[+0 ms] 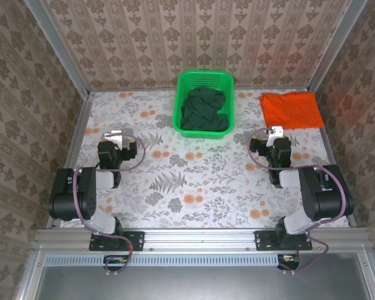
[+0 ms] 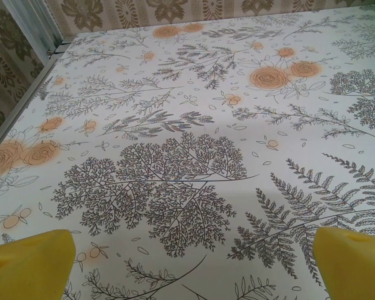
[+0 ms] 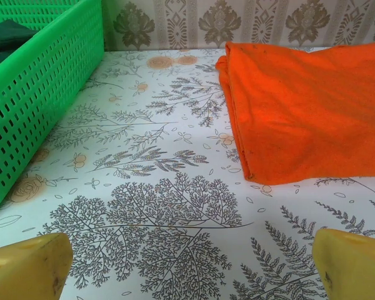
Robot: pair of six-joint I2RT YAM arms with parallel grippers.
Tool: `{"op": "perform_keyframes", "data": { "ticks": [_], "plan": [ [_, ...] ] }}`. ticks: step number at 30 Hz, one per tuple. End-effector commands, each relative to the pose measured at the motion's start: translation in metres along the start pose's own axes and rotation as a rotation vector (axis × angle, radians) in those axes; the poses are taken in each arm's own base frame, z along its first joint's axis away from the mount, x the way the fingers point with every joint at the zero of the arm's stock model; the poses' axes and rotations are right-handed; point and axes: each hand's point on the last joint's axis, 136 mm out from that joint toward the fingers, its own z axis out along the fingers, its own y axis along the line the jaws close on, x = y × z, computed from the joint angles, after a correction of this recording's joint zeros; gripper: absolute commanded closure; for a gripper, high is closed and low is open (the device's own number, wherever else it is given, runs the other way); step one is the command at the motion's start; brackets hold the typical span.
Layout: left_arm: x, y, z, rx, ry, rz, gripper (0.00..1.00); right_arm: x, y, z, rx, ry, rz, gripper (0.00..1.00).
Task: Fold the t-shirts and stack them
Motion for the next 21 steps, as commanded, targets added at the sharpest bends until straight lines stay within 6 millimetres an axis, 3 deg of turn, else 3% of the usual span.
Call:
{"op": "perform_keyframes", "data": {
  "ticks": [1, 21],
  "plan": [
    [-0.0080, -0.0006, 0.0006, 0.012, -0.022, 0.011, 0.00, 0.0009, 0.0036, -0.0004, -0.015, 0.007, -0.008, 0.01],
    [-0.0086, -0.0008, 0.0004, 0.006, -0.024, 0.013, 0.00, 0.0009, 0.0011, -0.0002, -0.007, 0.006, 0.002, 0.01]
  ]
}}
